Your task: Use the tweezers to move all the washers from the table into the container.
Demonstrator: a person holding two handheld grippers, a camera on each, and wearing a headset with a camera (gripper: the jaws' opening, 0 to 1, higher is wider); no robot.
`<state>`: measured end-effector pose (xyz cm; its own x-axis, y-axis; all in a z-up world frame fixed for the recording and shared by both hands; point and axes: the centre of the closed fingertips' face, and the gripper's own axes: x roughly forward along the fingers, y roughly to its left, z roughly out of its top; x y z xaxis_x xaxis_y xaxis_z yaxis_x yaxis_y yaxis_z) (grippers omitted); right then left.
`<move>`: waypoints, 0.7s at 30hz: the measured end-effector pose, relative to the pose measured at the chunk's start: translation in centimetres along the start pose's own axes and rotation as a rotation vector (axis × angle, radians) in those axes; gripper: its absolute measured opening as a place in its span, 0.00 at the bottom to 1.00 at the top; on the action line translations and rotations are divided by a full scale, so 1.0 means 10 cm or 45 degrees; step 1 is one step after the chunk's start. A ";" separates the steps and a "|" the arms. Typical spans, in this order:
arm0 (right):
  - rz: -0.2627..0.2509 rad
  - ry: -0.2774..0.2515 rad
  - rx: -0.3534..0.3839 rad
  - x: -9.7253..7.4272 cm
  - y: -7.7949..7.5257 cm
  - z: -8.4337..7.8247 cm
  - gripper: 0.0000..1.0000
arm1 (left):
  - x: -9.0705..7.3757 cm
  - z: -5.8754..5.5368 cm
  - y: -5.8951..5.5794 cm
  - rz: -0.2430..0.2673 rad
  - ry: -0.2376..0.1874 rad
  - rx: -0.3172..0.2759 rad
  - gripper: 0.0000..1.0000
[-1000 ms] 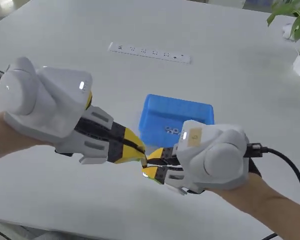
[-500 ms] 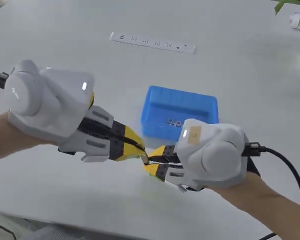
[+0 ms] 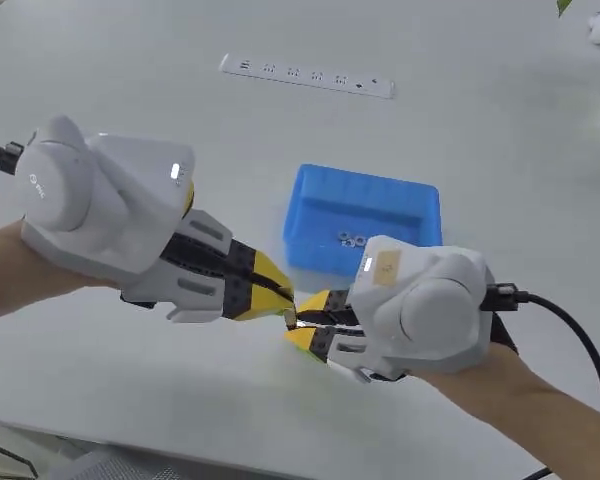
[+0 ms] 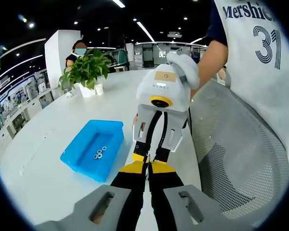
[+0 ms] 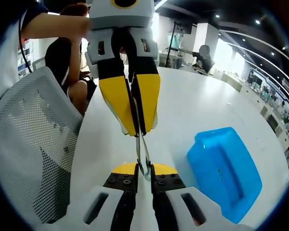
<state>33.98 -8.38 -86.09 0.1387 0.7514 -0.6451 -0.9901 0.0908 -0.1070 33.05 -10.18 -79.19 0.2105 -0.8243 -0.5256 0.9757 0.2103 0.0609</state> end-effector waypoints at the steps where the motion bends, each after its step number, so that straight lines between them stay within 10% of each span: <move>1: 0.001 0.000 0.002 0.00 0.00 0.00 0.11 | 0.00 0.00 0.00 -0.002 -0.001 0.002 0.05; 21: -0.003 0.011 0.036 -0.01 -0.02 -0.07 0.11 | 0.06 0.04 0.01 -0.019 -0.020 -0.012 0.05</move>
<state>34.17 -8.99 -86.55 0.1412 0.7457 -0.6511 -0.9900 0.1115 -0.0870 33.29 -10.88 -79.12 0.1971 -0.8353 -0.5132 0.9782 0.2029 0.0455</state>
